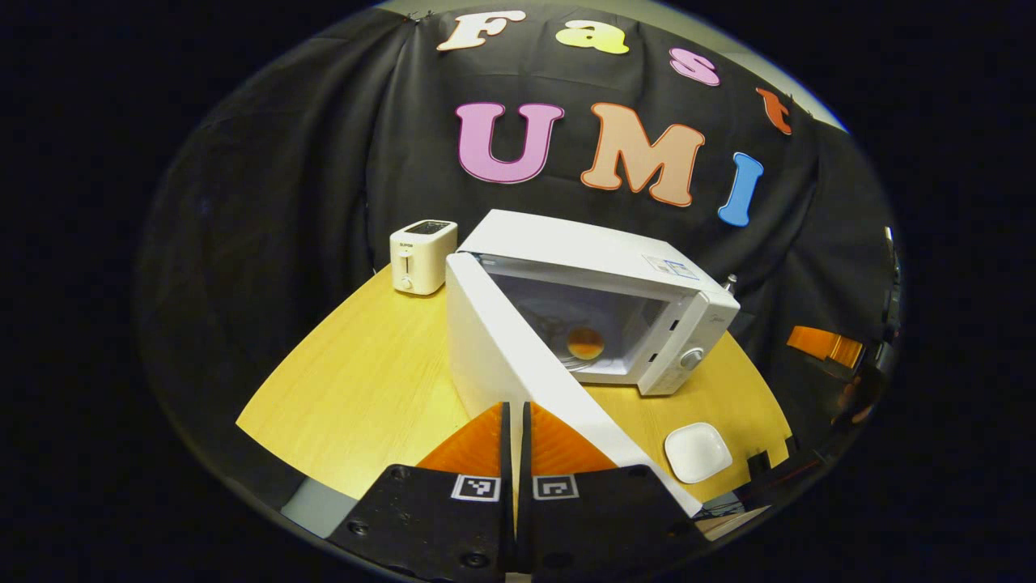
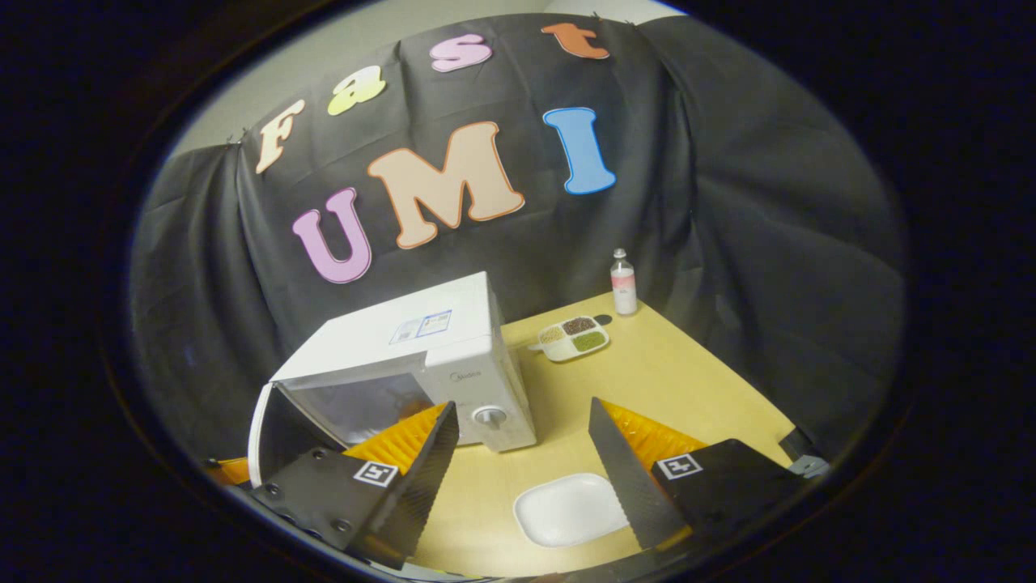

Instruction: Open the microwave oven with the left hand, put the food in, and close the microwave oven.

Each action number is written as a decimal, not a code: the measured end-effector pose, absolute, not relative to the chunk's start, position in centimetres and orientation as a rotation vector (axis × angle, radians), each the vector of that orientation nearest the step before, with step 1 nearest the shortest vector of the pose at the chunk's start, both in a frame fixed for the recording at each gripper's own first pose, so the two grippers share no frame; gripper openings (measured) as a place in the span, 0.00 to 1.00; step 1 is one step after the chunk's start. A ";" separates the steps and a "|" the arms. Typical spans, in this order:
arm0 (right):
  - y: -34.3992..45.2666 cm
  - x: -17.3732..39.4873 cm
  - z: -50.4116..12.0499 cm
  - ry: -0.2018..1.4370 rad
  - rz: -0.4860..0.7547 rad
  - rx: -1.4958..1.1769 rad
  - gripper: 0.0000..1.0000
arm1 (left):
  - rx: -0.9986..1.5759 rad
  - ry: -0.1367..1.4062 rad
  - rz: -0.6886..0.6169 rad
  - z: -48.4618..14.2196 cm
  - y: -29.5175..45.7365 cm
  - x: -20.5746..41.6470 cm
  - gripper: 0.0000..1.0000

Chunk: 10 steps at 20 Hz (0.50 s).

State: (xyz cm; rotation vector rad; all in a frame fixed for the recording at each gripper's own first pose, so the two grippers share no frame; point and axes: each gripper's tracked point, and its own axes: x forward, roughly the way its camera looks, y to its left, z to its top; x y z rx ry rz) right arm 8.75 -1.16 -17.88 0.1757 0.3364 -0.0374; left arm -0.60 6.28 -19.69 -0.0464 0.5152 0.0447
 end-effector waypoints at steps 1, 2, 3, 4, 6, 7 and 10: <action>-1.5 8.8 -18.0 0.341 -0.030 0.167 0.99 | -0.047 0.514 0.038 -19.8 5.3 0.0 0.01; -1.9 8.8 -18.2 0.346 -0.025 0.155 0.99 | -0.049 0.513 0.028 -19.9 4.4 0.4 0.01; -2.4 8.9 -18.5 0.355 -0.022 0.142 0.99 | -0.050 0.510 0.017 -20.0 3.3 0.9 0.01; -2.7 8.9 -18.9 0.366 -0.017 0.131 0.99 | -0.049 0.508 0.004 -20.0 2.2 1.5 0.01; -3.5 9.0 -19.2 0.378 -0.008 0.123 0.99 | -0.044 0.496 -0.025 -20.0 -0.1 2.5 0.01; -3.9 9.2 -19.1 0.378 -0.004 0.125 1.00 | -0.044 0.491 -0.041 -20.0 -1.2 3.1 0.01; -4.8 9.5 -19.3 0.381 0.000 0.144 1.00 | -0.037 0.477 -0.089 -20.1 -4.3 4.8 0.01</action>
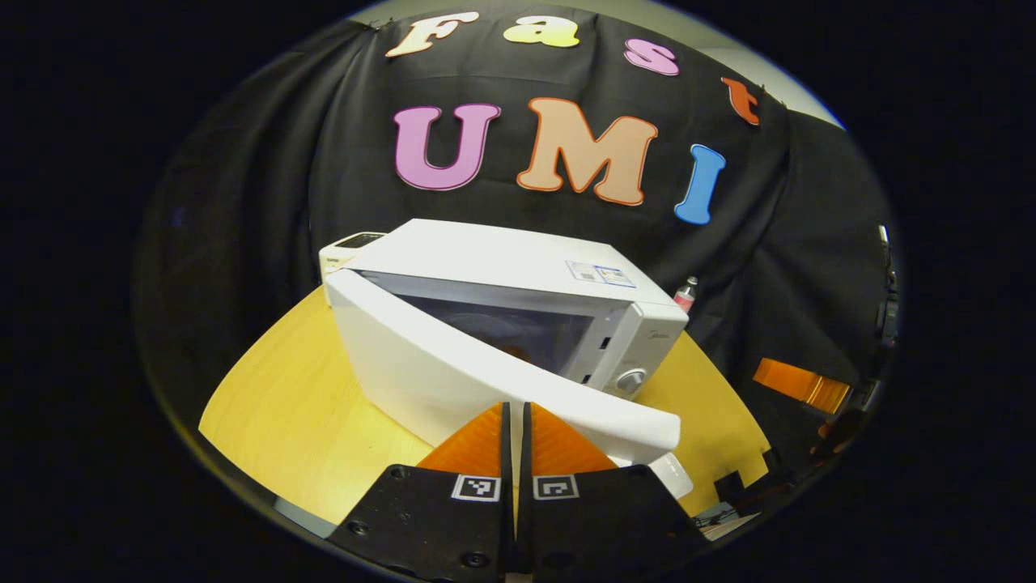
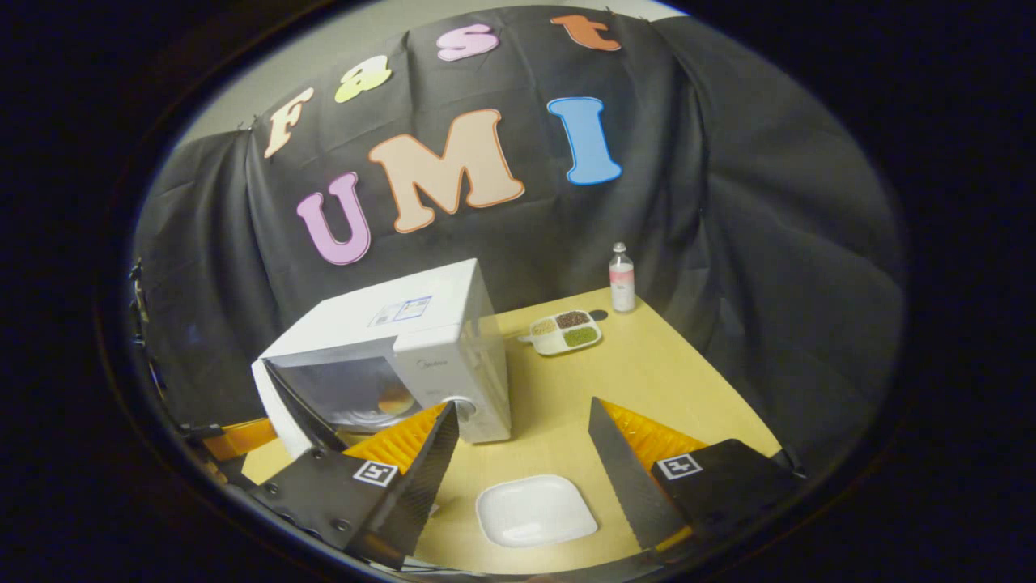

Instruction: Open the microwave oven with the left hand, put the food in, and close the microwave oven.

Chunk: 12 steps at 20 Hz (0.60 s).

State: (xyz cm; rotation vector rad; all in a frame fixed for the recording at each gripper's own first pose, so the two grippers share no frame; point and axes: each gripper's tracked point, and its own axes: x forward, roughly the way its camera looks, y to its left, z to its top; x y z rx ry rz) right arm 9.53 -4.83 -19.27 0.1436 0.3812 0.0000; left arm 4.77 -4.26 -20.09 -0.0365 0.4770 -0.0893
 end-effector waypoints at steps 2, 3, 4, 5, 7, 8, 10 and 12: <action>-5.2 9.7 -19.3 0.384 0.008 0.155 1.00 | -0.031 0.465 -0.120 -20.1 -5.9 6.0 0.01; -5.5 9.8 -19.3 0.384 0.009 0.153 1.00 | -0.031 0.461 -0.134 -20.1 -6.7 6.4 0.01; -5.7 9.9 -19.4 0.384 0.012 0.151 1.00 | -0.029 0.459 -0.144 -20.1 -7.4 6.9 0.01; -5.9 10.0 -19.4 0.383 0.013 0.148 1.00 | -0.027 0.456 -0.155 -20.1 -8.0 7.3 0.01; -6.2 10.2 -19.3 0.383 0.014 0.146 1.00 | -0.026 0.455 -0.169 -20.3 -8.9 8.0 0.01; -6.3 10.2 -19.3 0.381 0.013 0.146 1.00 | -0.030 0.455 -0.173 -20.3 -9.4 8.3 0.01; -6.3 10.1 -19.4 0.382 0.016 0.150 1.00 | -0.045 0.456 -0.175 -20.6 -9.8 8.7 0.01; -5.8 10.1 -19.6 0.385 0.025 0.163 0.99 | -0.066 0.455 -0.175 -20.7 -10.3 9.4 0.02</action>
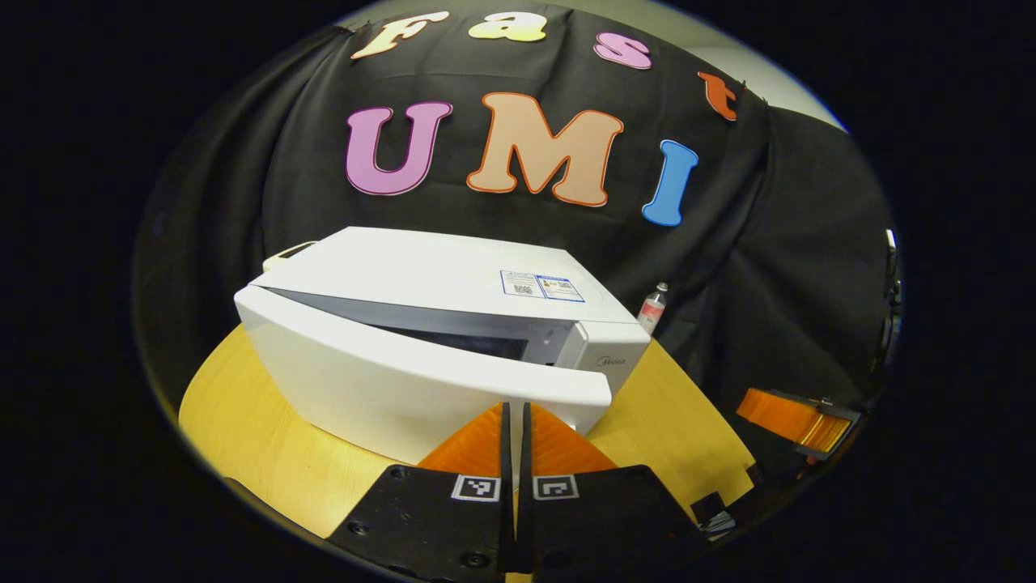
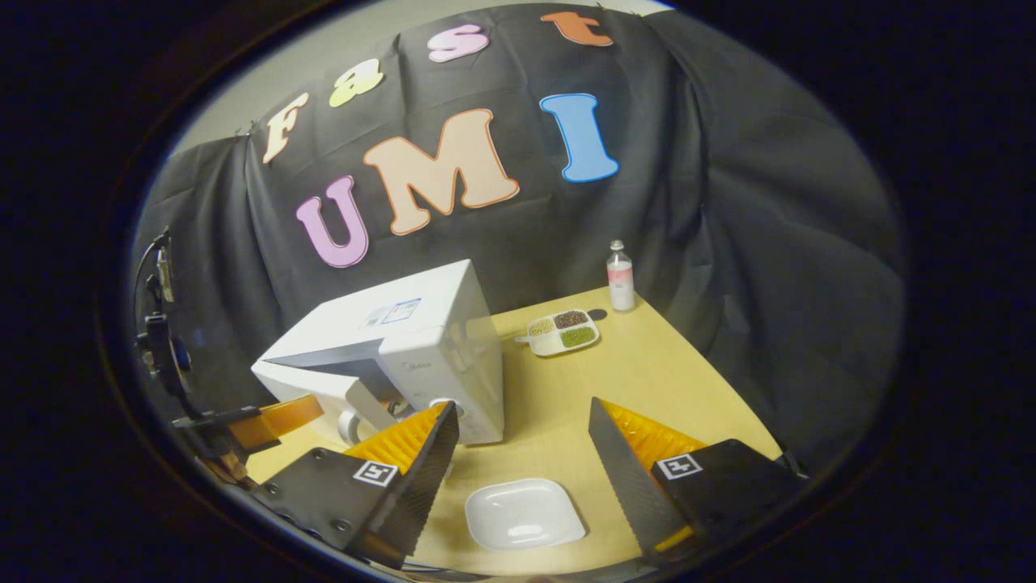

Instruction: Open the microwave oven with the left hand, put the food in, and close the microwave oven.

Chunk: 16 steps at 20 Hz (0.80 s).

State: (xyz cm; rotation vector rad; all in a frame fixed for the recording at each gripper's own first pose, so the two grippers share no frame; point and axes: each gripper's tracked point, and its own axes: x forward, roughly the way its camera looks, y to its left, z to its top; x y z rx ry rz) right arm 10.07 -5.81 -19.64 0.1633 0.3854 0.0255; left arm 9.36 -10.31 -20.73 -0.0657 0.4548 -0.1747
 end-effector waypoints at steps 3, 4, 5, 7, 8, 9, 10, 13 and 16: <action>-4.7 9.9 -19.8 0.395 0.051 0.165 1.00 | -0.084 0.460 -0.159 -21.0 -10.4 10.0 0.01; -4.4 10.0 -19.9 0.395 0.059 0.159 1.00 | -0.084 0.459 -0.150 -21.1 -10.2 10.2 0.01; -4.2 10.0 -19.9 0.397 0.064 0.152 0.92 | -0.087 0.456 -0.146 -21.0 -10.2 10.5 0.00; -4.2 10.0 -20.1 0.402 0.067 0.139 0.91 | -0.104 0.452 -0.141 -21.0 -10.3 11.0 0.02; -4.3 9.9 -20.0 0.403 0.066 0.137 0.92 | -0.110 0.453 -0.141 -21.0 -10.4 11.1 0.00; -4.4 9.9 -19.9 0.401 0.063 0.136 0.92 | -0.113 0.451 -0.140 -21.0 -10.5 11.3 0.00; -4.6 9.9 -19.9 0.396 0.057 0.137 0.91 | -0.113 0.450 -0.138 -21.0 -10.5 11.5 0.01; -5.0 10.1 -19.5 0.381 0.044 0.139 0.92 | -0.117 0.442 -0.138 -20.8 -10.8 12.0 0.02; -5.1 10.1 -19.4 0.377 0.041 0.134 0.91 | -0.120 0.437 -0.139 -20.8 -11.1 12.4 0.00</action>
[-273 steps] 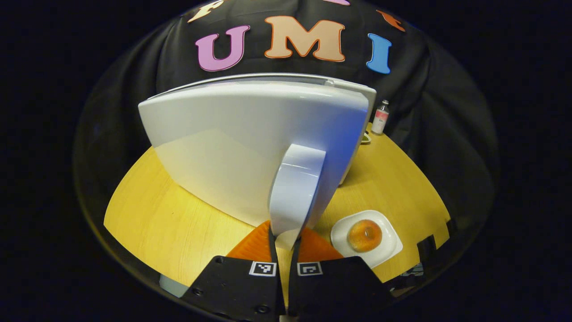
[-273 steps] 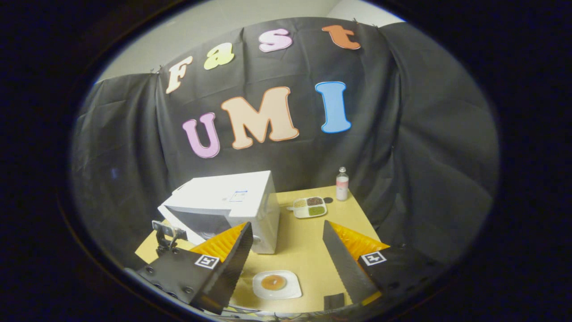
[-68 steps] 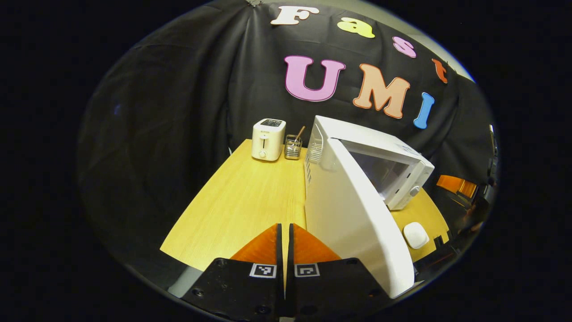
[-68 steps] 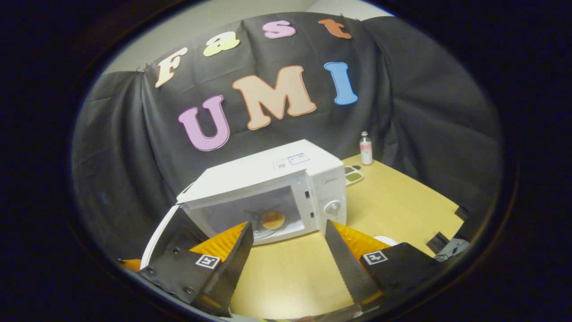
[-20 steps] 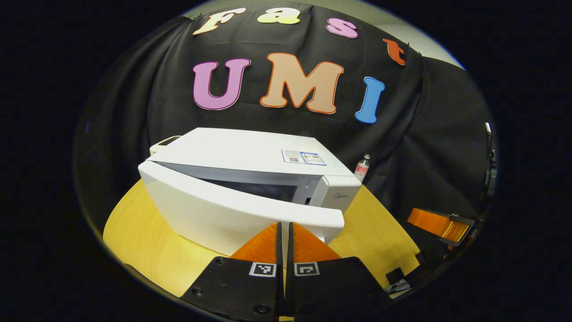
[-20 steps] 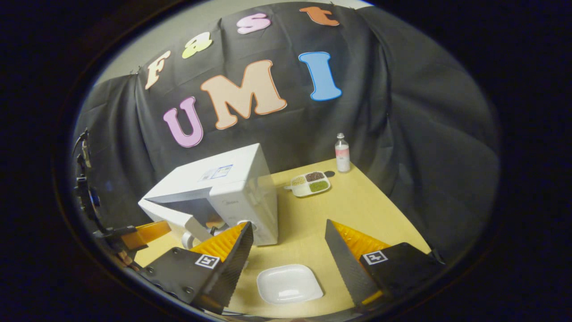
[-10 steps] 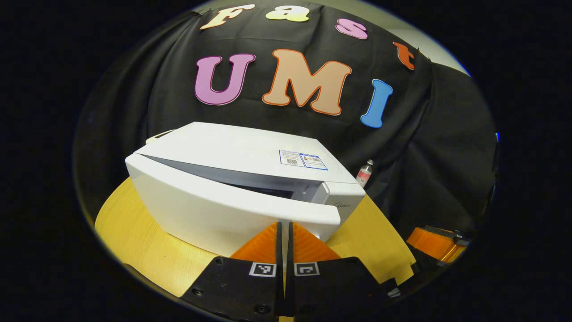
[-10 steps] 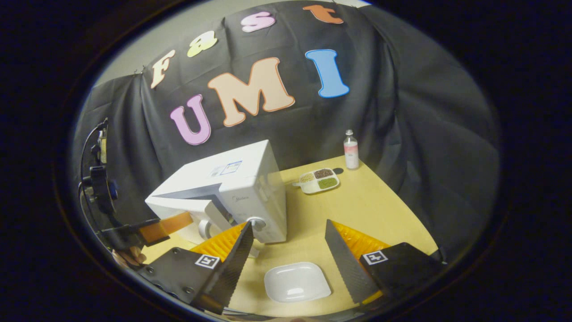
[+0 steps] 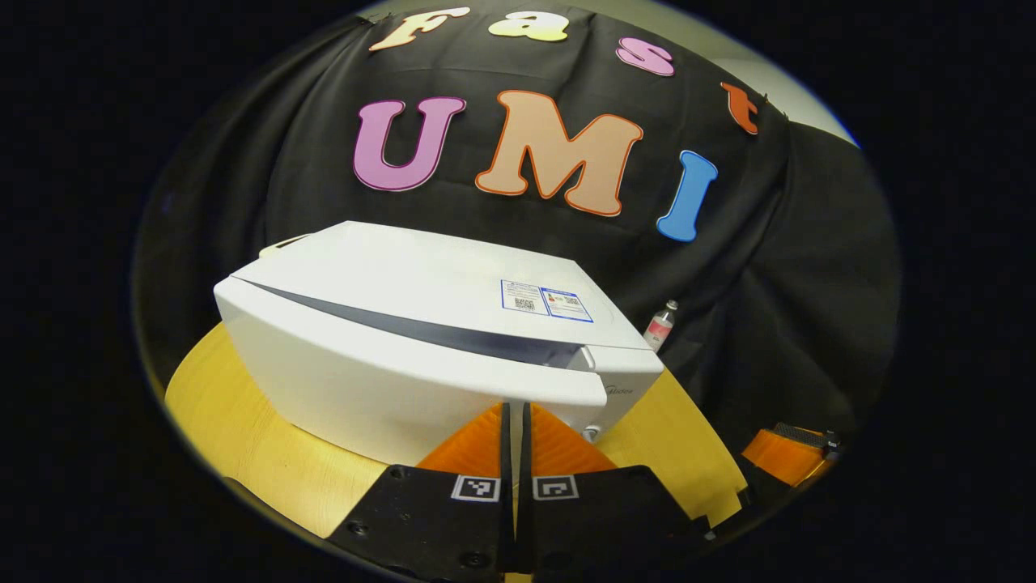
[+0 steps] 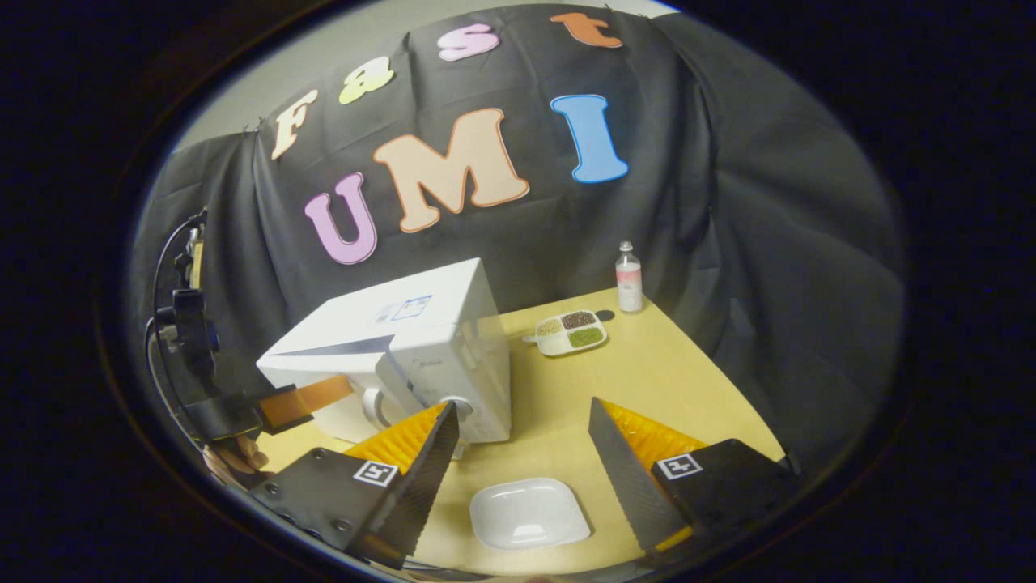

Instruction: Open the microwave oven with the left hand, put the food in, and close the microwave oven.

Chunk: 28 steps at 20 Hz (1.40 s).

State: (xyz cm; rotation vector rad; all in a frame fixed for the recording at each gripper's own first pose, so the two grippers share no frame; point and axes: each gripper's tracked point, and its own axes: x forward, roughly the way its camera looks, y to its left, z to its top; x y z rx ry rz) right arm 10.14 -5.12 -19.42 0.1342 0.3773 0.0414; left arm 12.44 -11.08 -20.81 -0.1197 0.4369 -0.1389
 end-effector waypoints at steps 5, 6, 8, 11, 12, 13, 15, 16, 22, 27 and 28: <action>-5.1 10.3 -19.4 0.376 0.046 0.121 0.91 | -0.135 0.430 -0.123 -20.8 -11.0 13.4 0.00; -5.0 10.4 -19.5 0.379 0.047 0.122 0.91 | -0.133 0.428 -0.120 -20.7 -11.0 13.6 0.00; -4.9 10.4 -19.6 0.384 0.053 0.121 0.91 | -0.127 0.423 -0.118 -20.6 -11.0 14.0 0.00; -4.6 10.5 -19.6 0.388 0.064 0.111 0.91 | -0.120 0.427 -0.117 -20.8 -11.1 14.2 0.00; -4.5 10.6 -19.6 0.386 0.068 0.108 0.91 | -0.123 0.425 -0.117 -20.8 -11.1 14.2 0.00; -4.3 10.8 -19.6 0.387 0.072 0.105 0.92 | -0.124 0.425 -0.115 -20.8 -11.1 14.3 0.00; -4.1 10.9 -19.8 0.392 0.080 0.098 0.91 | -0.124 0.422 -0.111 -20.7 -11.0 14.3 0.01; -4.0 10.8 -19.8 0.394 0.084 0.096 0.91 | -0.123 0.423 -0.111 -20.7 -11.0 14.3 0.00; -3.6 10.8 -20.1 0.406 0.104 0.091 0.91 | -0.118 0.416 -0.108 -20.6 -10.8 14.5 0.00; -3.5 10.3 -20.3 0.420 0.114 0.098 0.92 | -0.140 0.404 -0.106 -20.5 -10.8 14.6 0.01; -3.4 10.1 -20.5 0.420 0.119 0.098 0.92 | -0.144 0.403 -0.111 -20.5 -10.8 14.7 0.00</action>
